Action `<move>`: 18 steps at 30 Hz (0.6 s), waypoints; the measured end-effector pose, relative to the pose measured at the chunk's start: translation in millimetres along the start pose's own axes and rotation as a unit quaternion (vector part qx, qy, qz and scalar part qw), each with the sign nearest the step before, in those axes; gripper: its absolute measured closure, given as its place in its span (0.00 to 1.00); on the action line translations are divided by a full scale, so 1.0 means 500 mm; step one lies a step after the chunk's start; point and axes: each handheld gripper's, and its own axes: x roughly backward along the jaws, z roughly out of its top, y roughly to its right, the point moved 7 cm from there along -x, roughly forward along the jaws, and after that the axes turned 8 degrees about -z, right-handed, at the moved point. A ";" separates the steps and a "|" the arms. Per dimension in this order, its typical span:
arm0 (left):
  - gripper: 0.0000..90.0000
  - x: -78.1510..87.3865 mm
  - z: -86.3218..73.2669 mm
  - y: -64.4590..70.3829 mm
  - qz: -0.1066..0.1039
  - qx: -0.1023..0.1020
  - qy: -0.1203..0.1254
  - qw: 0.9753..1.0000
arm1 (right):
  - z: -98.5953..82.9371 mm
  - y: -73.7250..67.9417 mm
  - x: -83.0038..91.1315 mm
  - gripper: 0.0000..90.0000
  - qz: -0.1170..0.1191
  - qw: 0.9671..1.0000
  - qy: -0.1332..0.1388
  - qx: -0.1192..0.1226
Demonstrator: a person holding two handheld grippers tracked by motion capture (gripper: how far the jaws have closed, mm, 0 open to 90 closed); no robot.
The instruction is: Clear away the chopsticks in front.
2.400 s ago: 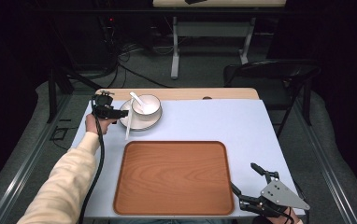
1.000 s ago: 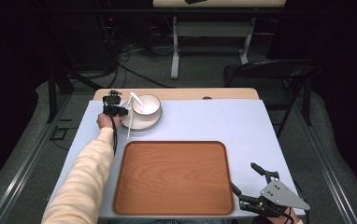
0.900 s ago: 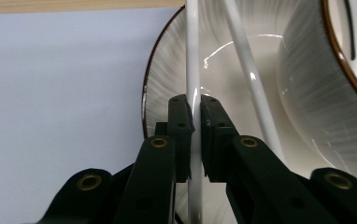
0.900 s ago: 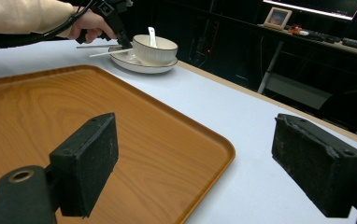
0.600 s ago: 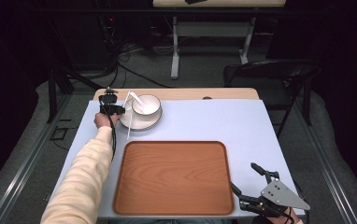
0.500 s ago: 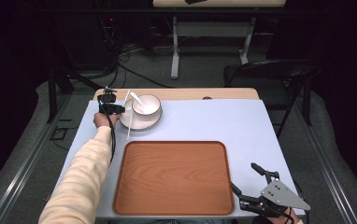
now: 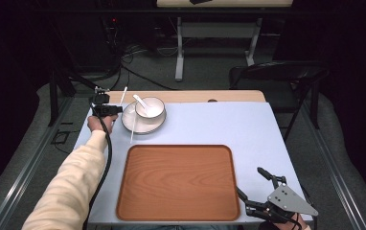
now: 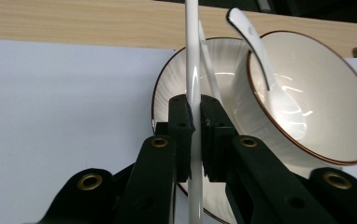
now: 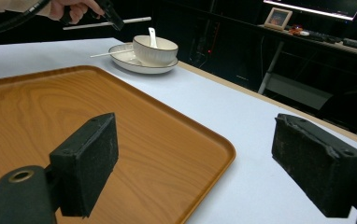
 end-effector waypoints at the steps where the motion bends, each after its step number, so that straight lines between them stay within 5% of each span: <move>1: 0.93 0.006 -0.001 0.002 0.001 -0.005 -0.001 1.000 | 0.000 0.000 0.000 0.16 0.000 1.000 -0.001 0.000; 18: 0.93 0.107 -0.049 0.063 -0.028 -0.005 0.035 0.999 | 0.000 -0.001 0.000 0.16 0.001 1.000 -0.002 0.002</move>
